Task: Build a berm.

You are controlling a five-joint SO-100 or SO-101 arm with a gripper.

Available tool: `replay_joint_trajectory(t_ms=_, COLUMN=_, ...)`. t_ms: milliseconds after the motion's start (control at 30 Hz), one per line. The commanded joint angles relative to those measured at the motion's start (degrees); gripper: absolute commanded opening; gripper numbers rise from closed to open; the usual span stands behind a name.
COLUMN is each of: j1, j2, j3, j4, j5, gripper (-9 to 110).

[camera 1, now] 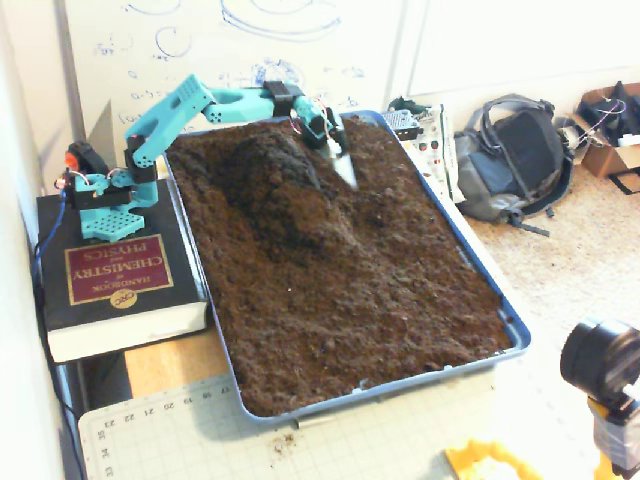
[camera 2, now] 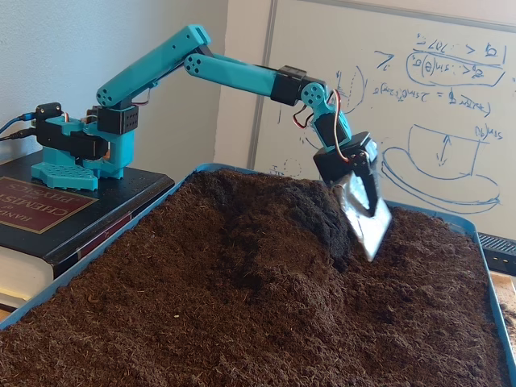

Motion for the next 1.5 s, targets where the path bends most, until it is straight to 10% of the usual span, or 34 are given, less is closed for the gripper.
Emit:
replay_joint_trajectory(t_ms=0, j1=4.39, j2=8.61, j3=-5.45, j4=-9.76, j5=-2.99, gripper=1)
replay_joint_trajectory(t_ms=467, j1=15.03, j2=2.2, j3=1.93, j4=-12.22, j5=-33.84, gripper=1)
replay_joint_trajectory(t_ms=1067, j1=16.61, j2=-16.0, j3=2.2, j4=-10.9, j5=-24.43, gripper=1)
replay_joint_trajectory(t_ms=1467, j1=16.7, j2=-11.6, j3=2.02, j4=15.82, j5=-24.61, gripper=1)
